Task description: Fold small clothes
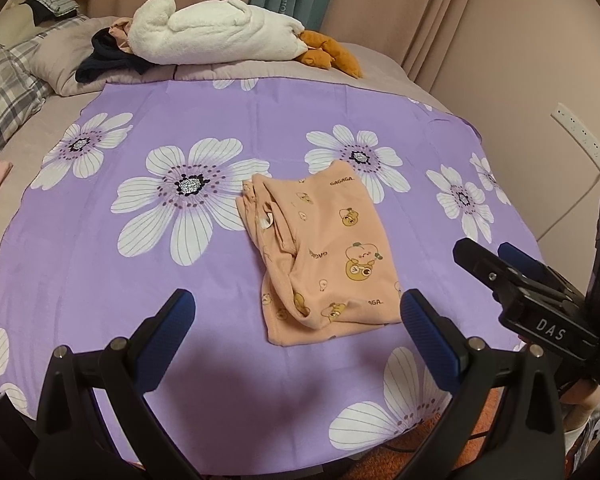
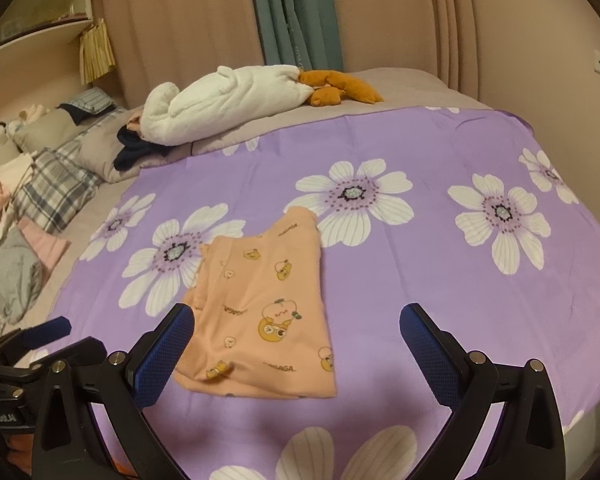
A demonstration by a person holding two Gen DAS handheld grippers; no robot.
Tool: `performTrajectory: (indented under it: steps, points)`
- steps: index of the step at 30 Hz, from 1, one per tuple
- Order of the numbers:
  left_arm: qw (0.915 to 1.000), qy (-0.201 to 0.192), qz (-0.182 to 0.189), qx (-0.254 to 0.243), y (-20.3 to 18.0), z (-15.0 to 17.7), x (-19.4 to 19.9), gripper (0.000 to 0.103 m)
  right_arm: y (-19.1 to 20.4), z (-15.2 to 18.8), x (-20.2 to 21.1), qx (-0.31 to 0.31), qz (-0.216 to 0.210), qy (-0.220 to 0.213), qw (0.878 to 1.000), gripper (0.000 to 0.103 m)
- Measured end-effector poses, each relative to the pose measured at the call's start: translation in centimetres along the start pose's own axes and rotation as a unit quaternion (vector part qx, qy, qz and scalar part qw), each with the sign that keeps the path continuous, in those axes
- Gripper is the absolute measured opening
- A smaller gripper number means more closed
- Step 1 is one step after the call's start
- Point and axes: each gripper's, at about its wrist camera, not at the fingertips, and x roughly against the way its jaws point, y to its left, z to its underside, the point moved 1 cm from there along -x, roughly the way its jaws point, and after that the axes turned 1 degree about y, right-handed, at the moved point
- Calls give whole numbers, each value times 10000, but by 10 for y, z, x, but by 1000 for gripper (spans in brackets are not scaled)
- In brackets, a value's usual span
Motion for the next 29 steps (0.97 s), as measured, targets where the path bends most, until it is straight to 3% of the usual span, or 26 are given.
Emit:
performTrajectory:
  steps: [29]
  points:
    - [9999, -75, -155, -7, 3, 0, 3, 103, 1, 2, -3, -43, 47, 49, 10000, 102]
